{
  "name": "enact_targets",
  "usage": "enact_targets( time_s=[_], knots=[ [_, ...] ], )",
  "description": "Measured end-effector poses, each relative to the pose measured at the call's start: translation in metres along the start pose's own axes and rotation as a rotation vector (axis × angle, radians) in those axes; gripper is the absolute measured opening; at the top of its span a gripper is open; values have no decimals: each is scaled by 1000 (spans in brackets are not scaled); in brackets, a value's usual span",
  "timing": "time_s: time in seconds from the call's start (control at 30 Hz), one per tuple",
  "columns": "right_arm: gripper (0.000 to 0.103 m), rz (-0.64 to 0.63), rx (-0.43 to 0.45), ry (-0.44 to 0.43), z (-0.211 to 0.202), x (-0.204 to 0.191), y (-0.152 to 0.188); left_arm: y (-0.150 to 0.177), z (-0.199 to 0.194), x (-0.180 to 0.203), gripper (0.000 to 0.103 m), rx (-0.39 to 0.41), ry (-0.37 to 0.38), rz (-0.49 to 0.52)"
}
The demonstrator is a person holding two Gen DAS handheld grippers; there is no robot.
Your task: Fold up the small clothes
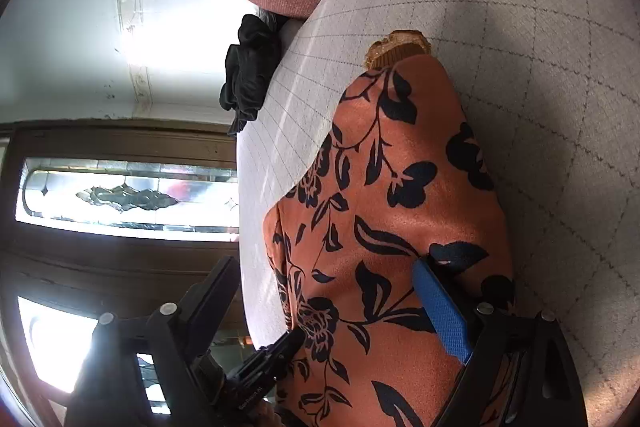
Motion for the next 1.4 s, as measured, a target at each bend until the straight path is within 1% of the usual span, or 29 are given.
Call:
enact_targets(
  time_s=[0.03, 0.07, 0.13, 0.17, 0.23, 0.27, 0.3, 0.33, 0.37, 0.4, 0.43, 0.47, 0.53, 0.57, 0.63, 0.67, 0.73, 0.77, 0.87, 1.0, 1.07, 1.1, 1.13, 1.17, 1.2, 1.23, 1.27, 1.3, 1.4],
  knots=[
    [90, -1, 17, -15, -7, -6, 1, 0, 0, 0, 13, 0, 3, -1],
    [90, -33, 39, -20, -18, -12, 5, 0, 1, -1, 13, -1, 4, 0],
    [90, -98, 86, -7, -45, -16, 18, 0, 1, -1, 13, 0, 8, 1],
    [90, -107, 101, 24, -57, -10, 25, 0, 0, 0, 13, 3, 8, 3],
    [91, -80, 124, 109, -77, 14, 35, 1, 1, 1, 13, 7, 8, 3],
    [91, -55, 120, 118, -82, 26, 41, 1, 1, 0, 13, 8, 8, 0],
    [91, -34, 92, 102, -79, 32, 47, 1, 0, 0, 13, 7, 8, -4],
    [91, -28, 54, 88, -74, 36, 53, 1, 0, 0, 13, 7, 6, -5],
    [90, -43, 13, 97, -64, 36, 62, 1, 0, 0, 13, 7, 4, -6],
    [80, -75, -33, 132, -51, 37, 71, 1, 0, 0, 13, 7, 3, -8],
    [67, -116, -69, 183, -39, 39, 80, 1, 0, 0, 13, 6, 3, -8],
    [49, -154, -68, 249, -34, 43, 84, 1, 0, 0, 13, 6, 3, -9],
    [43, -140, -35, 253, -40, 42, 86, 1, 0, 0, 13, 7, 1, -6],
    [43, -153, -22, 268, -44, 39, 88, 1, 1, 1, 13, 6, -1, -4],
    [44, -211, -24, 350, -42, 39, 92, 0, 1, 1, 13, 6, -3, -3],
    [50, -230, -35, 360, -40, 40, 93, 0, 1, 1, 13, 7, -4, -3],
    [61, -196, -48, 322, -44, 37, 90, -1, 1, 1, 13, 10, -1, -6],
    [70, -190, -43, 315, -48, 33, 87, -1, 1, 1, 13, 11, -1, -6],
    [73, -237, 34, 333, -63, 14, 67, 0, 0, 1, 13, 14, -5, 4],
    [73, -225, 83, 244, -63, -10, 32, 0, -1, 1, 13, 17, -2, 9],
    [73, -228, 79, 182, -49, -30, 22, 0, -1, 1, 13, 19, -8, 19],
    [79, -224, 58, 138, -41, -35, 21, -1, -1, 1, 13, 21, -12, 25],
    [83, -210, 27, 105, -32, -35, 19, -1, 0, 1, 13, 22, -15, 28],
    [86, -192, -2, 120, -19, -27, 16, -1, 0, 1, 13, 24, -14, 30],
    [86, -169, -19, 176, -6, -13, 11, -2, 0, 1, 13, 24, -14, 30],
    [86, -146, -18, 180, 2, -3, 8, -1, -1, 1, 13, 26, -18, 33],
    [86, -141, 6, 157, 1, -5, 7, -2, -2, 2, 13, 28, -21, 37],
    [86, -141, 19, 159, -2, -10, 10, -2, -2, 2, 13, 30, -23, 40],
    [86, -218, 10, 193, -12, -27, 28, -2, -3, 3, 13, 33, -20, 30]
  ],
)
Point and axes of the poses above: each gripper's, at about its wrist camera, not at the fingertips, and z roughly the way its jaws point, x to its right, y to its underside, the point moved 6 cm from there along z, roughly the way its jaws point, and after that the axes turned 2 degrees about z, right-handed, at the moved point
